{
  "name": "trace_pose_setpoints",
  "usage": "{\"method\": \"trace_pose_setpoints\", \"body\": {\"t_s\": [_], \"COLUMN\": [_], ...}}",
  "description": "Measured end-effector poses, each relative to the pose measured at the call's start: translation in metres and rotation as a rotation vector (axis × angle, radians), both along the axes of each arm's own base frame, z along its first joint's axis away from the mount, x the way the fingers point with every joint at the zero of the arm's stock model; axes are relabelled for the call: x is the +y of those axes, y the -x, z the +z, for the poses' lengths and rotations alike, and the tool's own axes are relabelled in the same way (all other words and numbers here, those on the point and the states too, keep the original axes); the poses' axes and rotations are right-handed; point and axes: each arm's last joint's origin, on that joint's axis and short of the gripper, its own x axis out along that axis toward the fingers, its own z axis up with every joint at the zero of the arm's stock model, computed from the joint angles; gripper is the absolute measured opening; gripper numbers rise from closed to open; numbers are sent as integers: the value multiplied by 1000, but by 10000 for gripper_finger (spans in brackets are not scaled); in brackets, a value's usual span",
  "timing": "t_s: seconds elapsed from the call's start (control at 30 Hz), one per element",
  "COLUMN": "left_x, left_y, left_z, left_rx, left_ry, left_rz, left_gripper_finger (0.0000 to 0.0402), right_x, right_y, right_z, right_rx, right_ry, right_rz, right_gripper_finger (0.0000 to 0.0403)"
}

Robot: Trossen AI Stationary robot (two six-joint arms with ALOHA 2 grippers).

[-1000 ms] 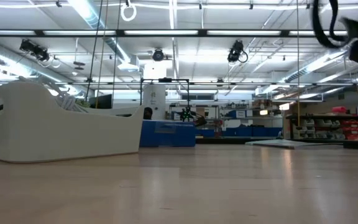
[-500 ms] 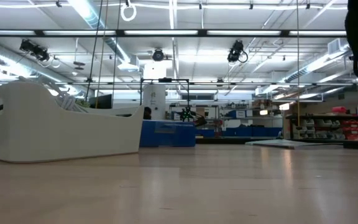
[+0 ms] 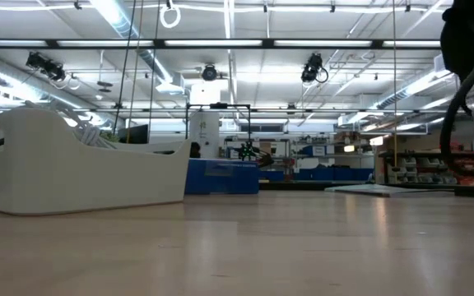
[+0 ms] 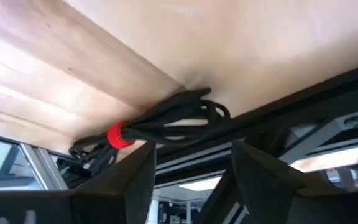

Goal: Pick and place USB-C Cables
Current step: Put the black charger cable into the white bin

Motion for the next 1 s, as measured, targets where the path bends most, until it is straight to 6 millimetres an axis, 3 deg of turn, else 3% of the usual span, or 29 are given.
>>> {"method": "trace_pose_setpoints", "body": {"t_s": [0.3,0.53,0.7,1.0], "left_x": [0,0,0,0], "left_y": [0,0,0,0], "left_z": [0,0,0,0], "left_rx": [2,3,3,6], "left_ry": [14,13,13,16], "left_rz": [3,3,3,4], "left_gripper_finger": [172,172,172,172], "right_x": [-8,-9,-8,-7], "right_y": [16,17,17,17], "right_z": [-25,-28,-28,-27], "right_rx": [35,32,66,87], "right_ry": [-1,-10,-11,-35], "right_rz": [-42,-52,-94,-113], "right_gripper_finger": [217,199,147,13]}}
